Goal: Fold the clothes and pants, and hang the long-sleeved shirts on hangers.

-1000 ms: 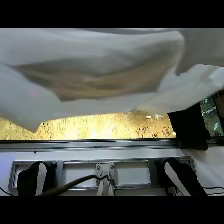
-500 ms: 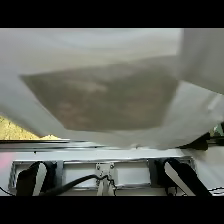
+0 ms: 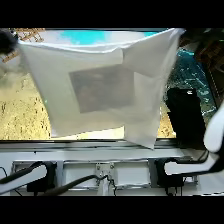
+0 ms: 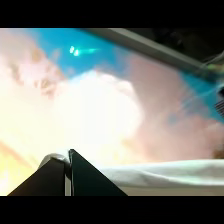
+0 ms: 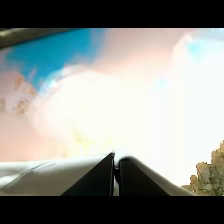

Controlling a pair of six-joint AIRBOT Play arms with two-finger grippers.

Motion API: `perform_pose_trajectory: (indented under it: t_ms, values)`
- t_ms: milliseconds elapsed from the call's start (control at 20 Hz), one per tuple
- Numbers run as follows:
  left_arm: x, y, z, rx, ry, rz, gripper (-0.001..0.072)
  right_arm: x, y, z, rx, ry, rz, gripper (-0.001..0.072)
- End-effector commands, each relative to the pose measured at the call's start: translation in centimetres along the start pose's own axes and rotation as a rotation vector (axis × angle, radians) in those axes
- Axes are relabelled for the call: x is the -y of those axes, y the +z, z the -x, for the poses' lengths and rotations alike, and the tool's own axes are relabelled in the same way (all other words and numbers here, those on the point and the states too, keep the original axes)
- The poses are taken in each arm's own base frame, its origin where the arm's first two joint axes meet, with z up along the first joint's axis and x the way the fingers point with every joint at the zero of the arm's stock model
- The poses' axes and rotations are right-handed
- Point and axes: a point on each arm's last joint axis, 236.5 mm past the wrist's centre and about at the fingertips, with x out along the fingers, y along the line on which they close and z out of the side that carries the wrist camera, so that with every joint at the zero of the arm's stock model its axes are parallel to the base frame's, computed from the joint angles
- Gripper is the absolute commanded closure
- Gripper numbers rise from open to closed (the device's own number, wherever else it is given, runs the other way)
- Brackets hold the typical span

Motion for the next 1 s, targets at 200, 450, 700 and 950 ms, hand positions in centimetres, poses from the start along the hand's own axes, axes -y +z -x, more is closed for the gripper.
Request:
perform_pose_trajectory:
  t_ms: [200, 450, 700, 950]
  values:
    - [-8.0, -8.3, -13.3, -0.136, 0.116, 0.052, 0.0708, 7.6, -5.1, -15.1, -0.049, -0.057, -0.087, 0.0685]
    - [-7.4, -9.4, -13.8, -0.168, 0.095, 0.071, 0.0708, 8.7, -5.9, -16.2, -0.059, -0.077, -0.084, 0.0685]
    - [-5.1, -12.1, -11.0, -0.334, 0.047, 0.049, 0.0708, 10.4, -11.3, -14.5, -0.303, -0.134, -0.052, 0.0686]
    - [-4.6, -16.7, -8.2, -0.550, 0.066, 0.008, 0.0708, 14.2, -15.0, -11.9, -0.495, -0.270, 0.013, 0.0686]
